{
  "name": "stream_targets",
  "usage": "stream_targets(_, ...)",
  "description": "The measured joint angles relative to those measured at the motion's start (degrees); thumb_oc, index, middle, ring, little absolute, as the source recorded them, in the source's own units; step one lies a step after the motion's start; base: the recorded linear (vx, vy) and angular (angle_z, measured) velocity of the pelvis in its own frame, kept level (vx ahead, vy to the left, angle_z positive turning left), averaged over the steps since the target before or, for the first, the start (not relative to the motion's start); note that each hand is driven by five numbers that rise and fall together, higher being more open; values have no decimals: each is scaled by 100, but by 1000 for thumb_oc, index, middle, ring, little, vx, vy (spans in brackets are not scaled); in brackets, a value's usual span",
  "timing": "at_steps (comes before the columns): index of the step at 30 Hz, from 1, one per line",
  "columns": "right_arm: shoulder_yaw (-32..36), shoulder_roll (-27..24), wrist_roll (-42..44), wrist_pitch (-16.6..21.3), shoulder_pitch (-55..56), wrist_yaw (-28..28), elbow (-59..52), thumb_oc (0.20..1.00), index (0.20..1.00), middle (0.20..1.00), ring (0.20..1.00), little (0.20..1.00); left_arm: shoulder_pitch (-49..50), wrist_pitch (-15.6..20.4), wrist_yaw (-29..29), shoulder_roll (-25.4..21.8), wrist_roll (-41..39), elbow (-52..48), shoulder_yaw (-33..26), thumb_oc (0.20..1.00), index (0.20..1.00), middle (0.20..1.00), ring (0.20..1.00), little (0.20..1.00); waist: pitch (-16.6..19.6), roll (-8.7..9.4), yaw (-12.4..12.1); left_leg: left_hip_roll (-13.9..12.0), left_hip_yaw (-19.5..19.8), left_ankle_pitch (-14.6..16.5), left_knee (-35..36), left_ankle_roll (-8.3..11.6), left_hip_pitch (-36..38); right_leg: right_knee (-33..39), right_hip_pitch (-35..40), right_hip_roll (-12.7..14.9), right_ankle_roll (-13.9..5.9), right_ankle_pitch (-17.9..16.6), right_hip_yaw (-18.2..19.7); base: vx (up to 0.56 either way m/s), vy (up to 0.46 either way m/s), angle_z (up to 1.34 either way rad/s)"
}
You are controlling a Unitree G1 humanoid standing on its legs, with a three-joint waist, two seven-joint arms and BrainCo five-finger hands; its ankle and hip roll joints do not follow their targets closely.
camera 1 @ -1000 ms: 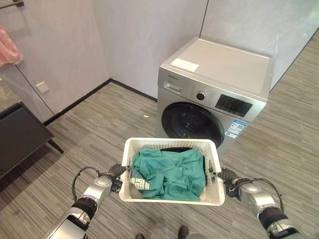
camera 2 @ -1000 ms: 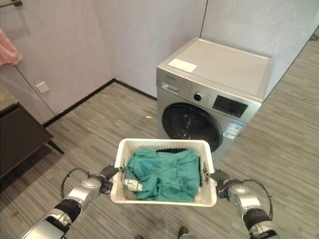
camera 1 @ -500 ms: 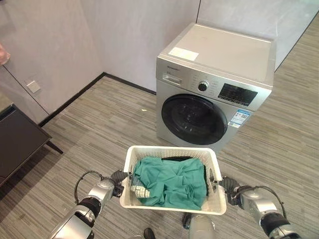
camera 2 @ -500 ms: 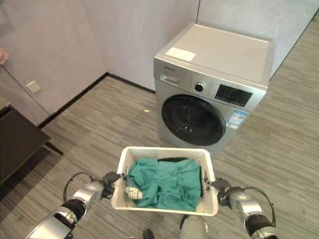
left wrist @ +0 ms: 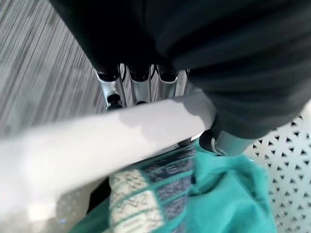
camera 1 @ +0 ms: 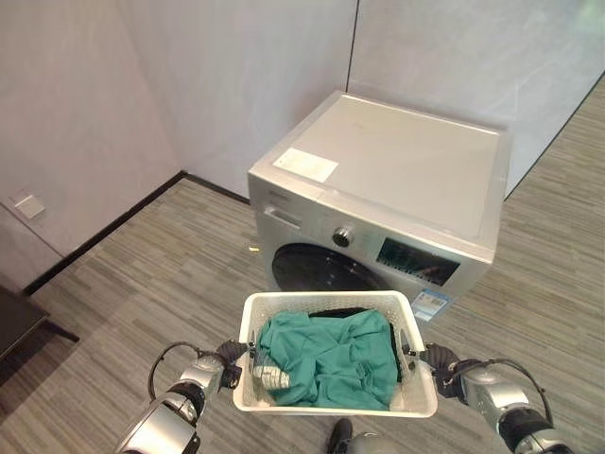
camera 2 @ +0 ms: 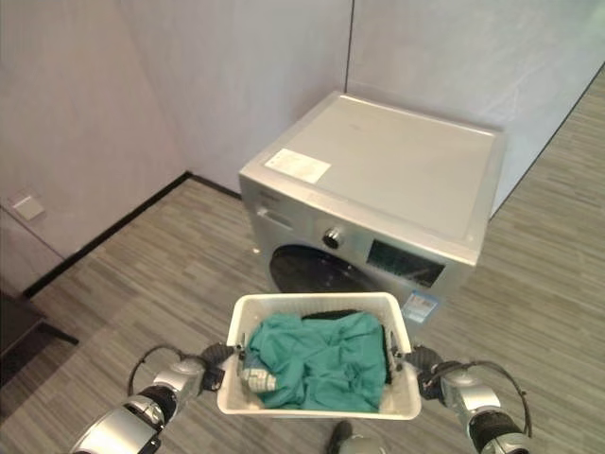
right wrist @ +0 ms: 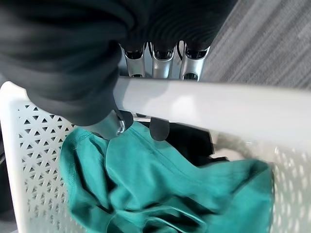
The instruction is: Grab the laundry basket,head to the washer,open it,put in the laundry and shut it.
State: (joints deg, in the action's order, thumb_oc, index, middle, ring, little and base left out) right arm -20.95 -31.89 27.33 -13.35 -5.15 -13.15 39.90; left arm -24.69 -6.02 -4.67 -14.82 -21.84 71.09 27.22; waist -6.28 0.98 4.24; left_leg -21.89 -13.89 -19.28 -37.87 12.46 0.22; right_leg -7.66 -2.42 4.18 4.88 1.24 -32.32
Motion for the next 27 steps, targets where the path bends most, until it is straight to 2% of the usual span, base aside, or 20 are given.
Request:
stream_targets(1,85,-7,-12,7,152,15,-171,200,200,200,200,200,22,0,-26,-11,7,-5,5,200,200,200,200,200,-58,107,-17,-262,-303,-136,-962,-316,-515,219,180,-76,204,174,32,174,4,-21)
stream_targets(2,64,-20,-34,-6,189,21,-187,200,200,200,200,200,12,-7,-32,-3,19,1,13,200,200,200,200,200,-88,152,5,-438,-574,381,-1617,-183,-922,462,305,-151,147,139,46,244,176,-24)
stream_targets(3,48,36,-78,-1,294,22,-329,200,200,200,200,200,-29,7,-7,-73,21,13,-12,200,200,200,200,200,-225,362,38,-227,-937,1351,-1071,-108,-1194,696,501,-135,127,86,85,249,259,-12)
stream_targets(4,72,35,-120,-2,381,27,-445,200,200,200,200,200,-67,7,-3,-88,25,-3,-1,200,200,200,200,200,-249,398,39,-104,-1042,1624,-356,-151,-1315,761,527,-141,108,77,79,284,314,-9)
stream_targets(5,136,34,-121,1,480,35,-555,200,200,200,200,200,-75,10,1,-99,27,-30,-2,200,200,200,200,200,-260,410,42,57,-1055,1679,673,-179,-1362,839,541,-149,71,54,53,289,315,-13)
stream_targets(6,196,42,-123,71,559,39,-606,200,200,200,200,200,-39,18,-8,-97,35,-30,-4,200,200,200,200,200,-265,327,58,180,-995,1560,2476,-58,-1391,991,609,-272,-62,42,58,326,285,-19)
stream_targets(8,237,25,-128,140,579,43,-559,200,200,200,200,200,21,101,-16,-61,47,-27,22,200,200,200,200,200,-346,150,89,166,-694,1181,3781,135,-1460,1123,826,-433,-183,23,86,332,240,-18)
stream_targets(9,215,-13,-130,145,579,43,-557,200,200,200,200,200,66,148,-36,-40,47,-26,24,200,200,200,200,200,-332,77,71,155,-554,1118,4247,174,-1449,1196,871,-476,-349,132,141,312,195,-27)
stream_targets(11,165,-136,-217,137,551,31,-572,200,200,200,200,200,86,149,-93,-1,51,-25,52,200,200,200,200,200,-323,8,-8,109,-662,1013,4144,23,-1535,1256,922,-475,-410,74,289,209,177,-55)
stream_targets(12,147,-184,-249,138,562,24,-605,200,200,200,200,200,138,149,-121,28,51,-27,52,200,200,200,200,200,-300,18,-49,186,-705,951,3787,-40,-1453,1298,1004,-343,-327,-27,424,213,317,-63)
stream_targets(15,13,-287,-295,139,549,23,-605,200,200,200,200,200,190,177,-114,90,51,-34,61,200,200,200,200,200,-233,-134,-46,668,-110,925,3622,-79,-1018,1239,1020,-115,-658,-100,661,208,316,-41)
stream_targets(16,15,-278,-349,137,548,23,-583,200,200,200,200,200,229,178,-85,101,50,-31,66,200,200,200,200,200,-229,-159,-50,789,-122,881,3715,-195,-817,1205,1018,-37,-757,-109,731,139,318,-43)
stream_targets(17,14,-254,-354,144,545,24,-578,200,200,200,200,200,265,204,-68,82,47,-34,63,200,200,200,200,200,-237,-186,-72,953,-229,979,3930,-755,-559,1067,973,97,-914,-69,883,95,327,-44)
stream_targets(18,-60,-139,-392,156,479,28,-547,200,200,200,200,200,338,241,-48,-35,43,-67,37,200,200,200,200,200,-190,-49,-105,1228,-358,1092,4043,-910,-484,913,849,424,-1067,-111,933,95,332,-42)
stream_targets(19,-79,-117,-398,170,470,28,-557,200,200,200,200,200,345,241,-48,-71,41,-75,31,200,200,200,200,200,-189,-36,-139,1334,-460,1109,4035,-974,-442,788,773,590,-1111,-78,1003,6,162,-46)
stream_targets(20,-141,-67,-442,185,425,27,-527,200,200,200,200,200,367,257,-48,-129,41,-89,-3,200,200,200,200,200,-173,-5,-268,1412,-678,1175,4057,-1065,-394,683,653,822,-1124,-132,877,55,126,-100)
stream_targets(21,-319,47,-509,180,244,28,-431,200,200,200,200,200,433,288,-43,-211,32,-92,-130,200,200,200,200,200,-185,-11,-512,1525,-1045,1347,4087,-1168,-270,371,452,1286,-1087,-38,499,38,194,-93)
stream_targets(24,-534,456,-656,186,-133,36,-148,200,200,200,200,200,579,400,-26,-524,32,-133,-340,200,200,200,200,200,-175,-19,-682,1581,-1262,1391,4234,-1157,-117,263,558,1754,-1492,-470,-388,44,107,-55)
stream_targets(26,-687,524,-726,202,-199,35,-220,200,200,200,200,200,514,407,-34,-711,34,-174,-377,200,200,200,200,200,-161,-17,-673,1550,-905,1244,4310,-1143,-278,612,625,1249,-1776,-208,428,34,6,43)
stream_targets(27,-706,532,-730,175,-225,35,-218,200,200,200,200,200,519,405,-41,-760,34,-177,-351,200,200,200,200,200,-151,57,-685,1596,-850,1206,4307,-1147,-343,811,654,1143,-1740,-251,561,30,-7,67)
